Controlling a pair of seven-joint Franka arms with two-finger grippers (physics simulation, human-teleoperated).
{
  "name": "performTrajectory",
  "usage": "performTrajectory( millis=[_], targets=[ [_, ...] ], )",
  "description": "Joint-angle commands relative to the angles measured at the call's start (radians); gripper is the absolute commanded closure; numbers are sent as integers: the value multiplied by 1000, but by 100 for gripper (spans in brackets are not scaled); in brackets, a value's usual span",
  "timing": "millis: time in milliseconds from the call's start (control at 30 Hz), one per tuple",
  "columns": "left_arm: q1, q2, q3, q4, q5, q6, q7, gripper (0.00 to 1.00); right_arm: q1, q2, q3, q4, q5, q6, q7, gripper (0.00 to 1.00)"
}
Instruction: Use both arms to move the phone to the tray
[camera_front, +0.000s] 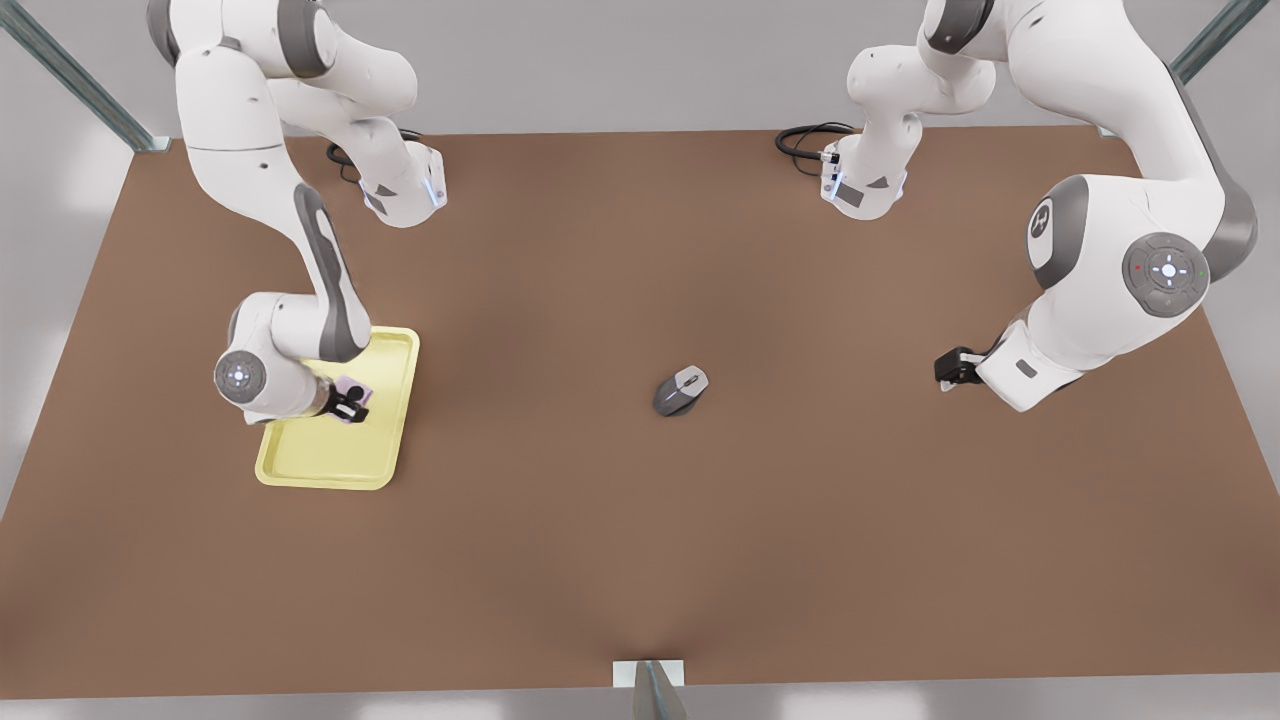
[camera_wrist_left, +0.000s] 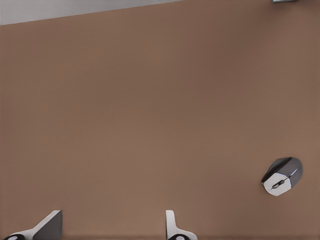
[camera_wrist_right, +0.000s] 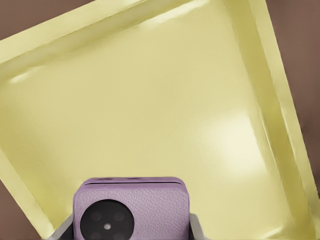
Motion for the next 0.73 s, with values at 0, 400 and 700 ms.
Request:
performTrajectory(
  millis=[0,400,700],
  targets=[
    [0,-1,0,0,1,0,1,0,-2,3,-58,-31,-7,-10,-734,26],
    [-3,4,0,6,2,-2,-6,0,40,-174,-6,302,-84,-355,-646,0],
    [-3,4,0,11,1,0,-34,0,37,-211,14,596,24,-668,-420,0]
  ],
)
